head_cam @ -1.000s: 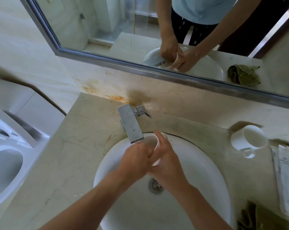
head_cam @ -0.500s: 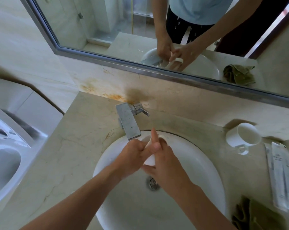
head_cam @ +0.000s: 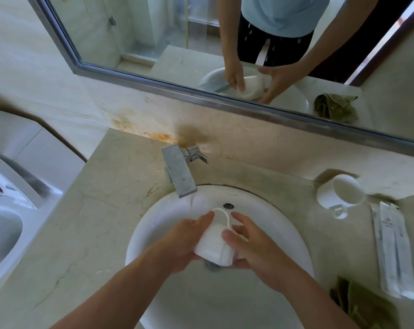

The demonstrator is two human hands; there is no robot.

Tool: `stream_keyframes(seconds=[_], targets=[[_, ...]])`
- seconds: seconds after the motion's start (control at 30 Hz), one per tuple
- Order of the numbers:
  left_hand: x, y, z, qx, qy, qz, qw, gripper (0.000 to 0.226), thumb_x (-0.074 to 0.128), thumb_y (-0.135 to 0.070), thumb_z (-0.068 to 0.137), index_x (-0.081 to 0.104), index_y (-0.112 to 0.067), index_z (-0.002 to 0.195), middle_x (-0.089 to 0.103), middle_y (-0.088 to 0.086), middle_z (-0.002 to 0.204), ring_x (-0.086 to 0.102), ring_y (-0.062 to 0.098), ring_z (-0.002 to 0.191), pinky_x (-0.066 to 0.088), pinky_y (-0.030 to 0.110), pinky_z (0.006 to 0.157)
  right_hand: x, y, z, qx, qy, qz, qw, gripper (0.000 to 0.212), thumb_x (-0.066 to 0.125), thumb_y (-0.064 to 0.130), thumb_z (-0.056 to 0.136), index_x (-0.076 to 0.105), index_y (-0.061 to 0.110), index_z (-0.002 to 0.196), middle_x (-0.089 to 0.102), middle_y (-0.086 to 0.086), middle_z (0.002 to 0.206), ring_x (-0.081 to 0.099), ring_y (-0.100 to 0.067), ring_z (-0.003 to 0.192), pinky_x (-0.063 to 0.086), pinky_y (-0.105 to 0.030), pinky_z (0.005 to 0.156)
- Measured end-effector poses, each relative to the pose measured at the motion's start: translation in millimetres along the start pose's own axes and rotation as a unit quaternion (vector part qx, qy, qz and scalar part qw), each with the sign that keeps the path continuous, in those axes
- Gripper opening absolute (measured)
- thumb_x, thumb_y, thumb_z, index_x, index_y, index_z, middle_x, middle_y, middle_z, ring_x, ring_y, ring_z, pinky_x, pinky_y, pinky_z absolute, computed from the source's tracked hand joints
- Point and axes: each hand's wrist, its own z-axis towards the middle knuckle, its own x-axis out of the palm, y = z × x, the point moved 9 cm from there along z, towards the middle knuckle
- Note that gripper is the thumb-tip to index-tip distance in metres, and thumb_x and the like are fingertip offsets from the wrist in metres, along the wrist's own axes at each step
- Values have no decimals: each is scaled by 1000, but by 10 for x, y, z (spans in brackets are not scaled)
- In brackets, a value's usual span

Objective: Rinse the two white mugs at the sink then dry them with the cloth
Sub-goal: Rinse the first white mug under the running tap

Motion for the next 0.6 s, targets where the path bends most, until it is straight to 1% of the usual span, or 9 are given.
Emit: stream_keyframes(seconds=[0.03,0.07,0.13,0.2,0.23,0.3,0.4,0.5,0.6], targets=[[30,46,0,-30,8,-52,998,44,67,-49,101,71,-9,121,83,12,108,77,35,104,61,59,98,47,-13,61,-6,2,-13,1000,75,91,48,73,56,40,140,69,6,131,75,-17,112,67,-46,84],[24,68,29,-47,11,-82,995,44,68,-47,101,69,-10,126,82,15,113,77,38,107,60,62,98,57,8,114,-24,-19,-58,998,69,89,45,72,60,41,134,72,7,125,76,-17,108,68,-47,82],[-20,14,57,-61,40,-133,988,48,68,-47,101,66,-11,134,77,21,127,74,45,115,55,71,100,97,78,238,-34,-48,-92,994,52,84,42,76,66,38,124,74,4,117,77,-20,104,67,-52,81],[-102,-129,54,-55,71,-190,978,49,65,-39,104,58,-11,144,66,27,141,67,54,124,51,77,100,164,155,380,-9,-36,-17,999,41,80,33,87,67,26,125,72,-6,121,77,-29,105,68,-54,80],[-156,-198,59,-45,86,-209,973,47,60,-33,107,55,-10,147,62,30,145,63,56,128,49,77,102,208,206,438,6,-22,23,999,38,78,29,92,66,19,127,71,-11,124,77,-33,106,68,-54,79],[-268,-272,70,-21,118,-220,968,45,49,-24,109,53,-2,149,61,31,147,60,55,133,47,73,108,302,337,531,13,-6,45,999,33,74,27,97,65,12,125,70,-16,126,77,-35,105,68,-49,77],[-421,-394,71,26,137,-225,964,48,44,-19,110,52,-1,153,57,29,153,54,52,140,38,73,117,404,461,664,12,-21,56,998,36,76,31,95,68,7,121,70,-18,125,76,-35,106,68,-47,73],[-493,-466,112,31,125,-226,965,47,44,-20,110,52,-5,154,56,27,154,53,54,141,36,73,118,447,494,740,15,-30,41,999,43,78,36,89,69,8,121,69,-17,127,76,-36,107,68,-52,77],[-460,-511,130,34,132,-192,972,46,40,-18,111,54,-5,152,61,25,151,57,52,138,38,72,118,444,484,729,17,-24,68,997,37,76,32,94,68,8,121,68,-16,129,76,-35,109,68,-51,79]])
